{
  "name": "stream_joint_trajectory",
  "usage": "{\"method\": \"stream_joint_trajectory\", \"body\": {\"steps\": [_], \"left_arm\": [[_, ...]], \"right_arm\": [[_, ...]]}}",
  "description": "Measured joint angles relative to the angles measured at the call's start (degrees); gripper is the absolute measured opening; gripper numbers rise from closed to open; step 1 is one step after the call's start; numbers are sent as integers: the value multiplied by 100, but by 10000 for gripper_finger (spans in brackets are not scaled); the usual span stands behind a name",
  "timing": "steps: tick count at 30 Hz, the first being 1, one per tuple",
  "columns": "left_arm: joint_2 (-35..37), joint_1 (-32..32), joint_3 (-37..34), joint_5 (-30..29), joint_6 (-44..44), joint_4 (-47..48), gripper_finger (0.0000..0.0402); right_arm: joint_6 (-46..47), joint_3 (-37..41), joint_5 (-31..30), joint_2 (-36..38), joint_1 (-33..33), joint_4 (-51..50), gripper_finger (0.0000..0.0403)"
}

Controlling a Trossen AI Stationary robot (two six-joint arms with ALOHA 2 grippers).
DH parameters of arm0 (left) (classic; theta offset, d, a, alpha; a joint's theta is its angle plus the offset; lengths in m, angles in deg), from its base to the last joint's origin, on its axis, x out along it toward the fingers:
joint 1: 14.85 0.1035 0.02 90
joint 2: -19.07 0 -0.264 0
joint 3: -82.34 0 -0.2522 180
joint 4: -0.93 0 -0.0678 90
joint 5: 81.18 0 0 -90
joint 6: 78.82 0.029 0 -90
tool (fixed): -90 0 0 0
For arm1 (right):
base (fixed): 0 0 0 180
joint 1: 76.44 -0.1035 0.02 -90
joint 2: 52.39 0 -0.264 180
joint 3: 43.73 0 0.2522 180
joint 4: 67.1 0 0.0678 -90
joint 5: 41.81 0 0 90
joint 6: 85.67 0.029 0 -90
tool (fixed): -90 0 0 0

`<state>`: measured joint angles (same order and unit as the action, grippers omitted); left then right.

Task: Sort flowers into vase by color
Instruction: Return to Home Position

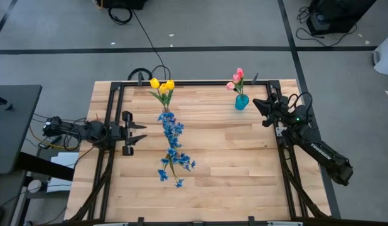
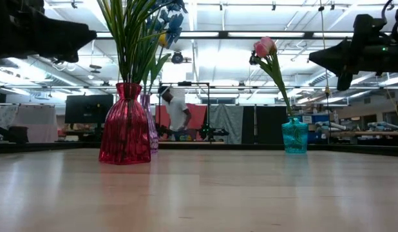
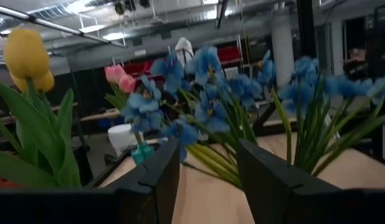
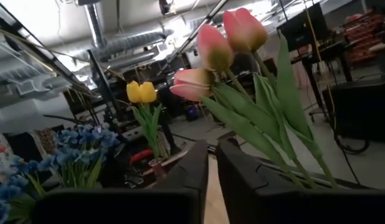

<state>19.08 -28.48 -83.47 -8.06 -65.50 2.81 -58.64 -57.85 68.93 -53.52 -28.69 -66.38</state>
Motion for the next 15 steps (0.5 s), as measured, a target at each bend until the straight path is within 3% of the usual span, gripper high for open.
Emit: {"method": "stream_joint_trajectory", "body": {"steps": [5,15], "left_arm": [[0,0,0,-1,-7,-46,163],[0,0,-2,0,-11,-35,163]], "right_arm": [[-7,0,-7,0,0,0,64],[-16,0,-7,0,0,-2,66]]}}
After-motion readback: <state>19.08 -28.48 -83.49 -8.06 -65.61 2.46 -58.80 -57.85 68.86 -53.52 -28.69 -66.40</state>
